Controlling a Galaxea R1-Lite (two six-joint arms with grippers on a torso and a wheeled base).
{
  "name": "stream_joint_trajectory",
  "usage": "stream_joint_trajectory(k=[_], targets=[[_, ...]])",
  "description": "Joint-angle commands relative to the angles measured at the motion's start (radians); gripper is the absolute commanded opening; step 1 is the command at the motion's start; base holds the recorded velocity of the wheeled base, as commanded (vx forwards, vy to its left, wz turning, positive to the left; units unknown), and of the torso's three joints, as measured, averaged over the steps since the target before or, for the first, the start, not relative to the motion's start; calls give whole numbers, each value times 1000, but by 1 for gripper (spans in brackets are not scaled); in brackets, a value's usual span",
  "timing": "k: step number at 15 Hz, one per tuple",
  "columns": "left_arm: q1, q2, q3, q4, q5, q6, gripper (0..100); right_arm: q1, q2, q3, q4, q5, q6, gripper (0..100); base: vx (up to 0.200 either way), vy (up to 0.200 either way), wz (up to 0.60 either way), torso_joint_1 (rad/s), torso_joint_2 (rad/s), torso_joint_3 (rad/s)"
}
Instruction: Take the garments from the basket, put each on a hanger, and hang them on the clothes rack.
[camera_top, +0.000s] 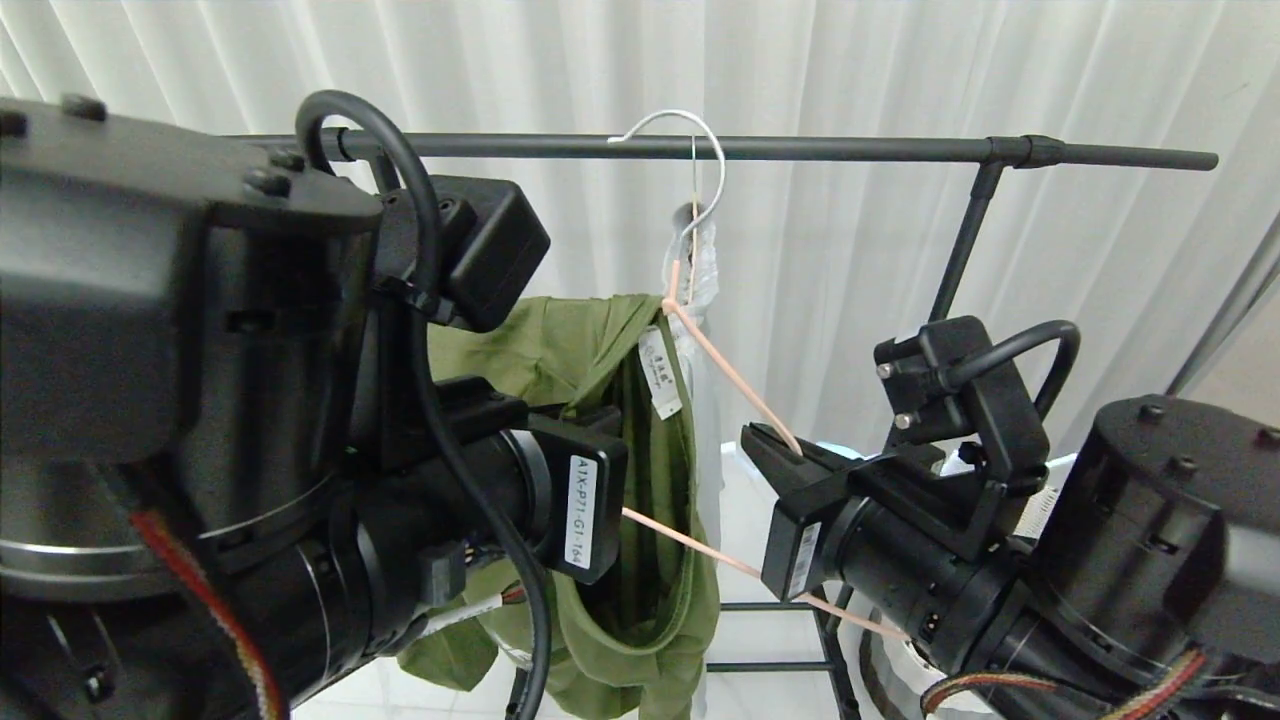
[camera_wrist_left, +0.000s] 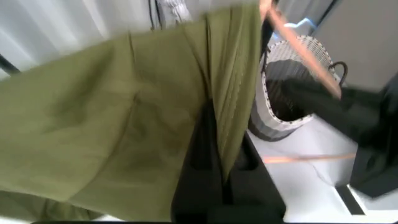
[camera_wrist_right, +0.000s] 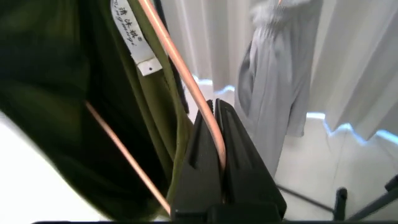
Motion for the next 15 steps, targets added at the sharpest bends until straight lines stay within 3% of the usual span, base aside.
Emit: stream_joint_trajectory(k=[1,6,11,13,15], targets=[[-13,4,2,1,0,0,100,-1,-11,1,-13,1,-3,0,0,0,0,0,0,0],[-19,-11,28,1,8,6,100,-2,-40,21,-17,1,-20,0,0,0,0,0,0,0],[-31,-177,134,1,-5,188,100,-45,-132,143,-17,3,-53,0,0,0,0,0,0,0],[-16,-269,140,1,-144,328,100,-59,-182,224,-44,3,-118,0,0,0,0,0,0,0],[112,-293,152,1,-317,458,100,-61,-216,285,-69,6,-152,0,0,0,0,0,0,0]])
